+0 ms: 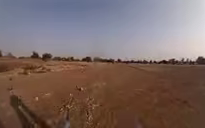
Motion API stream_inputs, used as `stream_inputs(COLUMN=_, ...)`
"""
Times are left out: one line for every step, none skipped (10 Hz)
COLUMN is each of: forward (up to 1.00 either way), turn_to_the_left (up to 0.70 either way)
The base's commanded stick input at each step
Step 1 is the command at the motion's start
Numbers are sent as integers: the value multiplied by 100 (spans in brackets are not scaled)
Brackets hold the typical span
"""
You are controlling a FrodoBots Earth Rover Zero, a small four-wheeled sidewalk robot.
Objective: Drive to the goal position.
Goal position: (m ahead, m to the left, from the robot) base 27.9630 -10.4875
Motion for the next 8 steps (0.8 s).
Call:
stream_inputs(forward=50, turn_to_the_left=0)
stream_inputs(forward=50, turn_to_the_left=0)
stream_inputs(forward=50, turn_to_the_left=0)
stream_inputs(forward=50, turn_to_the_left=0)
stream_inputs(forward=50, turn_to_the_left=0)
stream_inputs(forward=50, turn_to_the_left=-50)
stream_inputs(forward=50, turn_to_the_left=-42)
stream_inputs(forward=50, turn_to_the_left=0)
